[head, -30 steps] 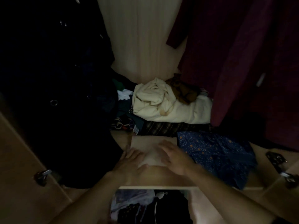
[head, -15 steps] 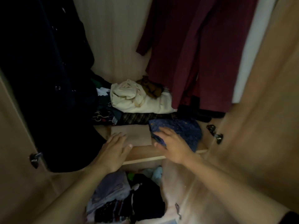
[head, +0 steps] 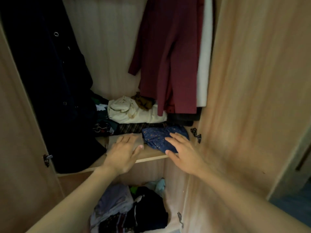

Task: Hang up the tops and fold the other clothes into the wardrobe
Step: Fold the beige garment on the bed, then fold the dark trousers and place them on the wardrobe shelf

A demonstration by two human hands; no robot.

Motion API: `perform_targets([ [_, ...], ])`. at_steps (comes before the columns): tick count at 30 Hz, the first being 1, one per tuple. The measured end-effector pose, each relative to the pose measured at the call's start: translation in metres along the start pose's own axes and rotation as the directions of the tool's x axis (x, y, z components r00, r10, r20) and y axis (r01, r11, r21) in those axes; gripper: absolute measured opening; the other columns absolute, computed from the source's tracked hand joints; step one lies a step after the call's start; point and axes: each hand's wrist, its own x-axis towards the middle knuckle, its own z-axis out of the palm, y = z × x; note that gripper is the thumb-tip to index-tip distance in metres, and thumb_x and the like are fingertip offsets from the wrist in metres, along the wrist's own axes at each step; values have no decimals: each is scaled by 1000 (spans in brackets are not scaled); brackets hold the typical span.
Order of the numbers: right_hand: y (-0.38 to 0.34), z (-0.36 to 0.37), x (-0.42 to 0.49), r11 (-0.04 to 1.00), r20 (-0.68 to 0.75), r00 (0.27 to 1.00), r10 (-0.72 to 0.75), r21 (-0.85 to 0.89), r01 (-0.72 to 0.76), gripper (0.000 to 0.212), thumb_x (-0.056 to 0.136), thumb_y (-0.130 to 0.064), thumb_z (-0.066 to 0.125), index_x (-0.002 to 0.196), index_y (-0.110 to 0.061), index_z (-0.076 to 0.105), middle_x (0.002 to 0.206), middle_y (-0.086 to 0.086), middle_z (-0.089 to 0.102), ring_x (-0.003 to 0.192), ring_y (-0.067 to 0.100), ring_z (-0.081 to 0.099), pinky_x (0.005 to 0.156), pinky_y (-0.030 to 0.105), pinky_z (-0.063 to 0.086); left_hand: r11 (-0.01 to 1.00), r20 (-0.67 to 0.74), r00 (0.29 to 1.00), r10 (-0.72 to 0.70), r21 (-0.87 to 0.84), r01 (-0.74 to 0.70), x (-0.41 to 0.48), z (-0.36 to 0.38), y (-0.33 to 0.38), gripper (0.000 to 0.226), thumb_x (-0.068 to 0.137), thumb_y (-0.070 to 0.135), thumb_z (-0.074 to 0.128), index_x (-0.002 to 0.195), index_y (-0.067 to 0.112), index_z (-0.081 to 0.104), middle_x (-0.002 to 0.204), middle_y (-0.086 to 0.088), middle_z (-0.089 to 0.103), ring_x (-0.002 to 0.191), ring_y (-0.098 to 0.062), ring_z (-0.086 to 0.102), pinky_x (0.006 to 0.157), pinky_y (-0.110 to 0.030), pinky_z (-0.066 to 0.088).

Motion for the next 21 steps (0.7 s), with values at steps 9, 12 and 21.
perform_targets([
  [9, 19, -46, -117, 994, -2, 997, 72, 82, -72, 60, 99, -44, 50, 153, -23, 33, 160, 1, 28, 147, 17, 25, 118, 33, 26, 996, 72, 997, 16, 86, -22, -91, 23, 110, 55, 102, 51, 38, 147, 19, 39, 149, -3, 42, 138, -24, 35, 109, -40, 34],
  [12, 19, -64, -147, 994, -13, 996, 83, 73, -82, 61, 99, -44, 50, 153, -23, 31, 160, 0, 28, 147, 17, 26, 118, 34, 28, 997, 87, 996, 30, 65, -35, -103, 26, 133, 56, 101, 52, 39, 148, 20, 37, 154, -1, 37, 142, -24, 30, 111, -41, 34],
  [21, 29, -123, -237, 947, -79, 946, 314, -45, -318, 59, 99, -36, 54, 150, -14, 35, 155, 9, 34, 143, 24, 29, 117, 32, 23, 955, 97, 952, 291, -83, -284, -93, 39, 197, 57, 101, 51, 39, 148, 18, 38, 155, -5, 37, 143, -25, 31, 115, -42, 30],
])
